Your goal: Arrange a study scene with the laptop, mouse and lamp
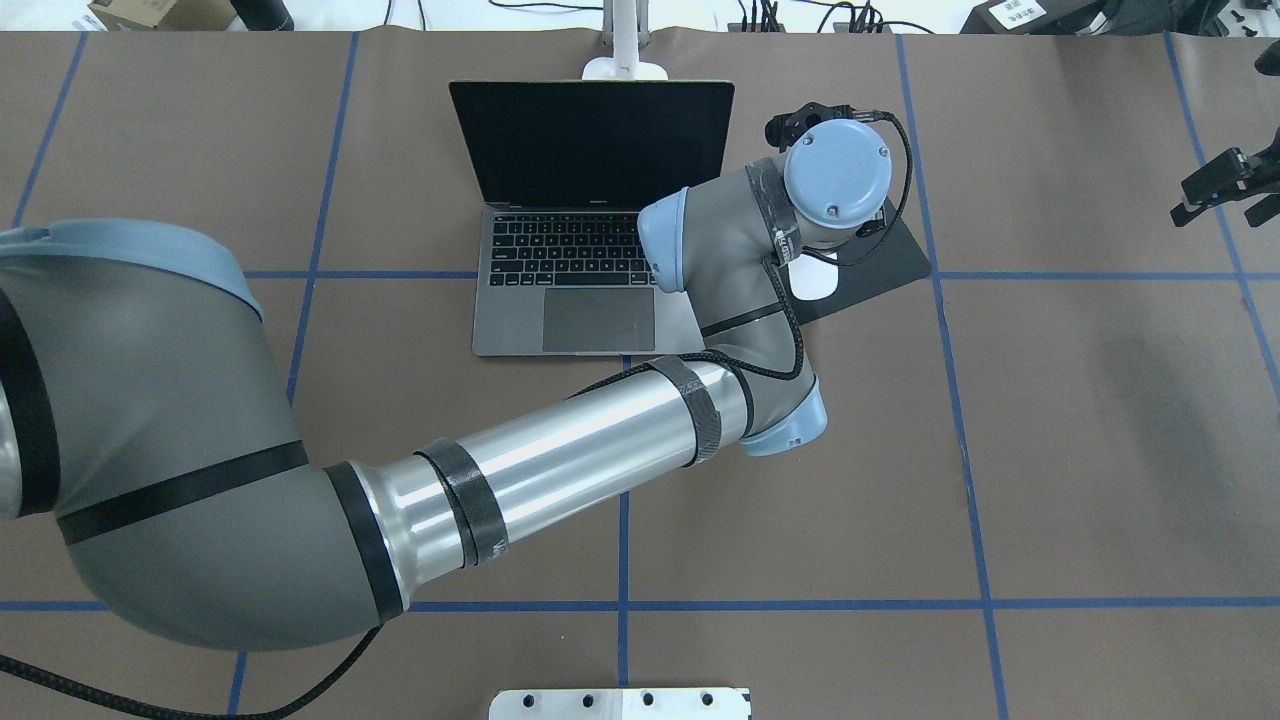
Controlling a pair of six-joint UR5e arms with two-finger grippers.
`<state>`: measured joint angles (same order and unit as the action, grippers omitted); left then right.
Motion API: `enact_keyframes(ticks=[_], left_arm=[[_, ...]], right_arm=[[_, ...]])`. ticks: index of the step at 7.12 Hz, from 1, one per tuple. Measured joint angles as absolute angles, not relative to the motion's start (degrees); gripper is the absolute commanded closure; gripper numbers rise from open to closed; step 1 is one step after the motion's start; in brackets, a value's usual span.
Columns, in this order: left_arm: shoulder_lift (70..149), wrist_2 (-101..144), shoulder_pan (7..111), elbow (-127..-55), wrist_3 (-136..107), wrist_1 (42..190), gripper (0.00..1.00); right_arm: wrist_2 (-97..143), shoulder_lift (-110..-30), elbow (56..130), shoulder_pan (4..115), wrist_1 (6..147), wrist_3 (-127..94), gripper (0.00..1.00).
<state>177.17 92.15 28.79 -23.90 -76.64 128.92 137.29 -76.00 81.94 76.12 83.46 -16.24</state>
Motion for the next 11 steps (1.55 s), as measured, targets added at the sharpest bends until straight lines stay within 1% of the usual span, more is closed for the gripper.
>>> enact_keyframes(ticks=[1, 2, 3, 8, 9, 10, 11], left_arm=[[177.18, 91.76, 28.66, -23.7, -76.7, 129.52, 0.24], [177.18, 91.42, 28.55, -23.36, -76.72, 130.19, 0.02], [177.19, 91.03, 28.48, -22.99, -76.72, 130.83, 0.0], [178.79, 91.62, 28.43, -23.04, -79.19, 131.86, 0.0], [179.16, 93.2, 28.75, -24.44, -79.7, 130.43, 0.0], [178.77, 95.93, 29.75, -28.23, -79.78, 126.48, 0.0], [176.38, 99.69, 31.32, -34.72, -79.15, 121.75, 0.0]], right_arm=[[137.27, -75.97, 81.89, 76.12, 83.51, -16.2, 0.02], [137.23, -75.94, 81.86, 76.12, 83.55, -16.18, 0.02], [137.21, -75.94, 81.85, 76.11, 83.57, -16.18, 0.02], [137.28, -75.82, 82.02, 76.12, 83.82, -16.16, 0.02], [137.27, -75.65, 82.02, 76.11, 83.79, -16.17, 0.02], [137.2, -75.44, 81.99, 76.11, 83.79, -16.17, 0.02], [137.15, -75.23, 81.95, 76.11, 83.8, -16.16, 0.02]])
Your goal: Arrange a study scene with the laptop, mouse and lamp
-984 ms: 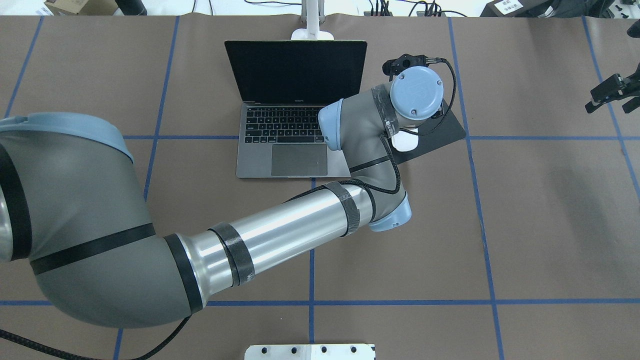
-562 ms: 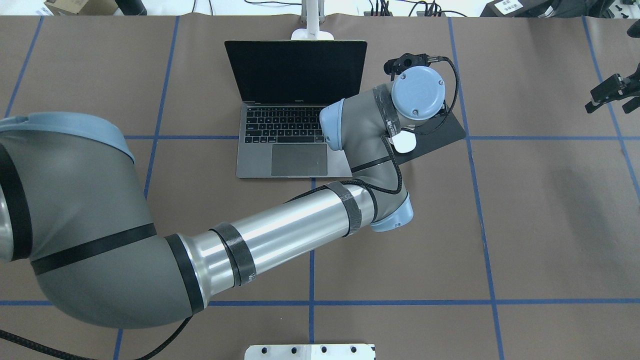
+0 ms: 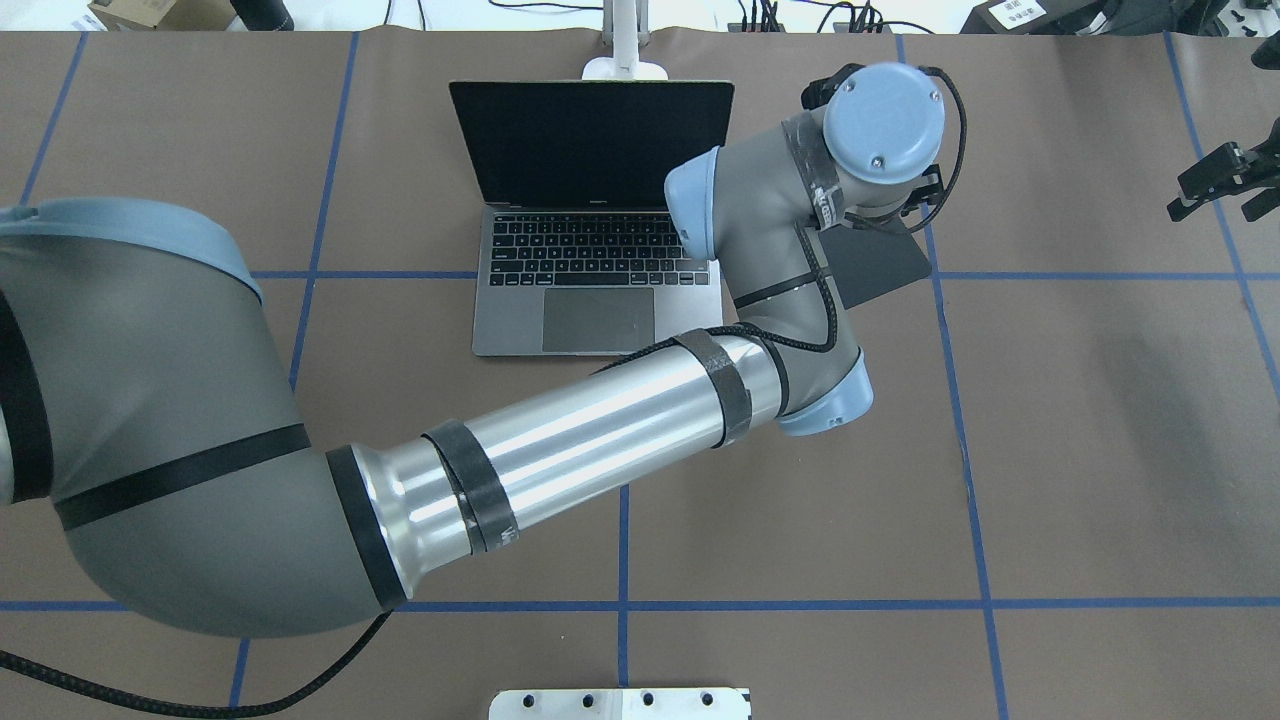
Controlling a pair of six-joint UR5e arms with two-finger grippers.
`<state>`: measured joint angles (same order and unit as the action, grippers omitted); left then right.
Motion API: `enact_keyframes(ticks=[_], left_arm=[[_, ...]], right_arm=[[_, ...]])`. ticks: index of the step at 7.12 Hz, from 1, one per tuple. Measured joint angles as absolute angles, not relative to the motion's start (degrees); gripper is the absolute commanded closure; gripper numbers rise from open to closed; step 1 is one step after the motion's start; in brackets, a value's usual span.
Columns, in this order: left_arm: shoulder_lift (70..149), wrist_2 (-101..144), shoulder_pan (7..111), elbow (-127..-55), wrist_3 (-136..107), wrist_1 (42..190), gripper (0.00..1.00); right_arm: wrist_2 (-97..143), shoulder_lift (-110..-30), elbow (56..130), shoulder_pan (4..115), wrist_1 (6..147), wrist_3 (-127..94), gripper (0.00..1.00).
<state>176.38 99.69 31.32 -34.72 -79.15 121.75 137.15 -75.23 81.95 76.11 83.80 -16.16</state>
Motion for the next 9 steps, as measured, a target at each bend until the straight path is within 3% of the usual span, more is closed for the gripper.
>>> enact_keyframes(ticks=[2, 5, 9], left_arm=[[165.48, 107.32, 35.19, -51.12, -74.0, 114.71, 0.0], [145.87, 118.59, 44.3, -68.59, -60.84, 112.55, 0.0], [118.0, 133.45, 63.24, -82.92, -32.38, 112.15, 0.0]], right_arm=[[137.09, -74.97, 81.93, 76.11, 83.57, -16.09, 0.02], [136.73, -74.79, 81.71, 76.11, 83.2, -16.06, 0.02], [136.59, -73.78, 81.96, 76.11, 82.98, -16.33, 0.01]])
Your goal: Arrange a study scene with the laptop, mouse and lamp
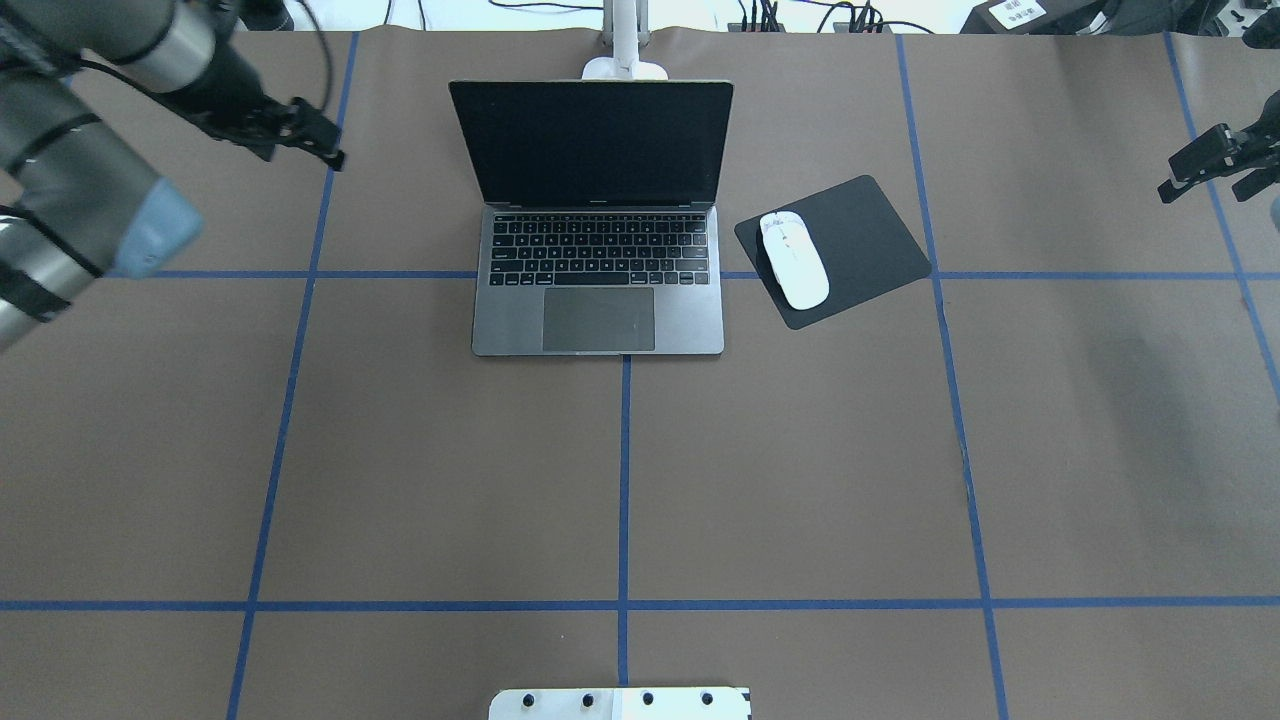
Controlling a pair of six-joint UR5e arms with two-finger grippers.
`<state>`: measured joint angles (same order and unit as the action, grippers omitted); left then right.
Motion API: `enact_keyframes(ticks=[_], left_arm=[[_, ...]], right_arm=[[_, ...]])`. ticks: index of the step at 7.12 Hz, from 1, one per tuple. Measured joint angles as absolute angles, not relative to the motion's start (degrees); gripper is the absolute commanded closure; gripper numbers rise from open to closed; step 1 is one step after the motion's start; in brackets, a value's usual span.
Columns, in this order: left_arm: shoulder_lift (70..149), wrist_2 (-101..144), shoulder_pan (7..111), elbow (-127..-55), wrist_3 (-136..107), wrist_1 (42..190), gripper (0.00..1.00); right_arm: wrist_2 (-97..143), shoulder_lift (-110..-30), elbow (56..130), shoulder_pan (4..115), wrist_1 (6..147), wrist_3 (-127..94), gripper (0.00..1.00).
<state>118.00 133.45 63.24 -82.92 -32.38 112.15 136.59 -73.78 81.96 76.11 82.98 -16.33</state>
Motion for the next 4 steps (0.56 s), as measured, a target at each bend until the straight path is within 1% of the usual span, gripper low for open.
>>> enact_keyframes(ticks=[2, 4], left_arm=[[106.14, 136.53, 71.38, -87.34, -20.66, 111.9, 0.0], [99.81, 136.42, 76.23, -88.8, -13.09, 109.9, 0.0]], right_arm=[[136.57, -73.88, 82.34, 76.17, 82.97, -16.64, 0.01], [135.66, -75.14, 84.26, 76.25, 82.91, -17.17, 0.01]])
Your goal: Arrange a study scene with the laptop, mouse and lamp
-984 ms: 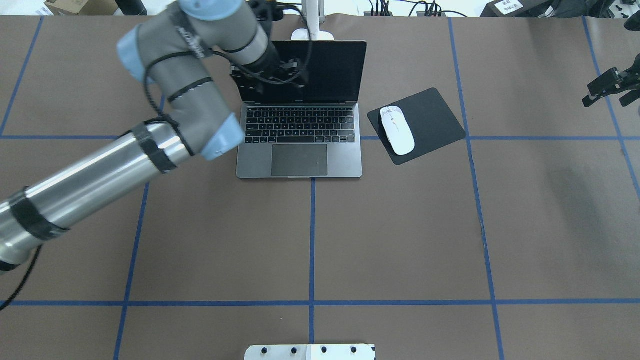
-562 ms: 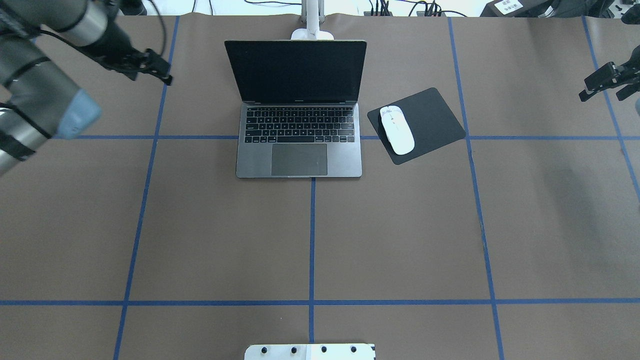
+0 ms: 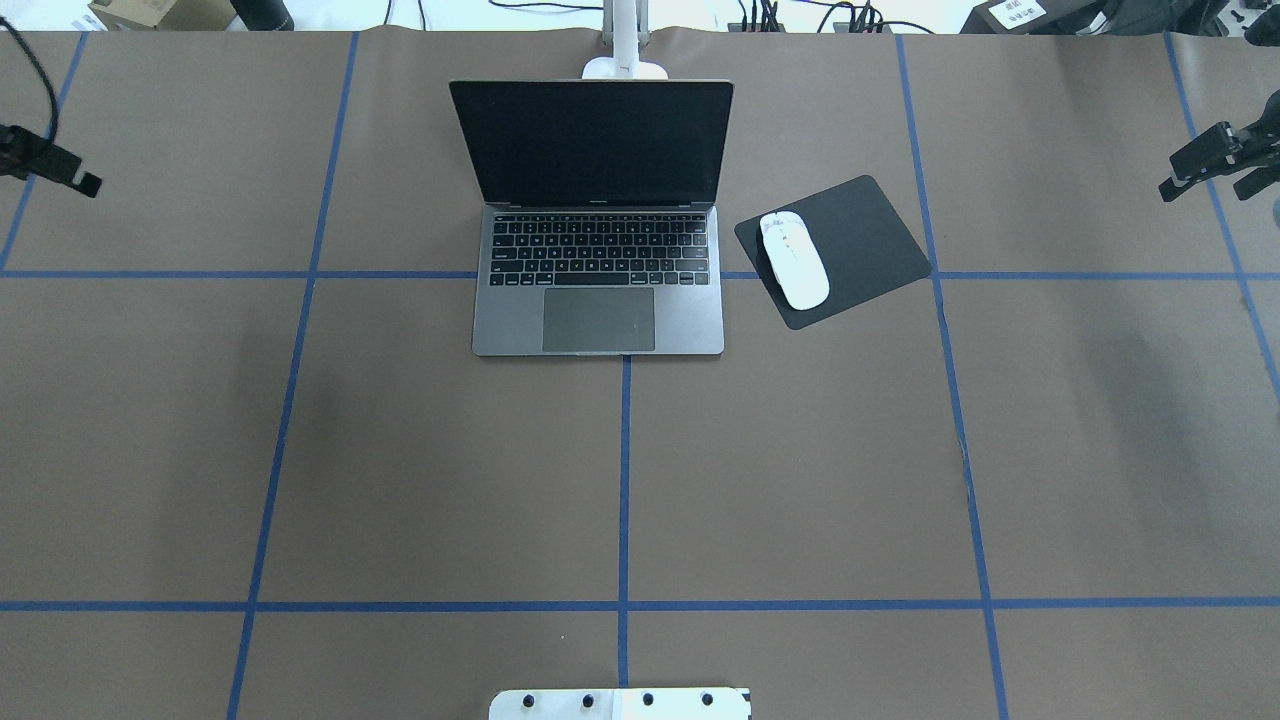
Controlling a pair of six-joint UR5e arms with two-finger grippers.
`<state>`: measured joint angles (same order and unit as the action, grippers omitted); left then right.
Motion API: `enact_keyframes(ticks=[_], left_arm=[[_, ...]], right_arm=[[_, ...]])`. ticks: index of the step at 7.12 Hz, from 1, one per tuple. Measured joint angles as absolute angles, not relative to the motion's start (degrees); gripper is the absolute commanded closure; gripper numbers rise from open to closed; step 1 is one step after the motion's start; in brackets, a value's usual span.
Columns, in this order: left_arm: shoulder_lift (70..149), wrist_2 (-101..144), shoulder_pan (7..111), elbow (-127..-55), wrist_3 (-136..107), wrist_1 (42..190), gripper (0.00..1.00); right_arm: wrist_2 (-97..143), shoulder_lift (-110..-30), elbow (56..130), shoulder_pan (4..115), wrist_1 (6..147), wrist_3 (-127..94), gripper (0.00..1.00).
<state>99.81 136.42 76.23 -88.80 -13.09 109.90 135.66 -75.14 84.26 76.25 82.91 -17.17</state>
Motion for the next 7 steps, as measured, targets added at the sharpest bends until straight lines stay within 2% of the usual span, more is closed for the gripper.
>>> enact_keyframes(ticks=[3, 7], left_arm=[[98.22, 134.2, 82.06, -88.98, -0.49, 97.29, 0.0], [95.9, 134.55, 83.25, -90.28, 1.1, 94.14, 0.0]], right_arm=[[134.21, -81.5, 92.03, 76.46, 82.94, -17.88, 0.01], [134.22, -85.75, 96.52, 77.0, 82.94, -17.57, 0.01]])
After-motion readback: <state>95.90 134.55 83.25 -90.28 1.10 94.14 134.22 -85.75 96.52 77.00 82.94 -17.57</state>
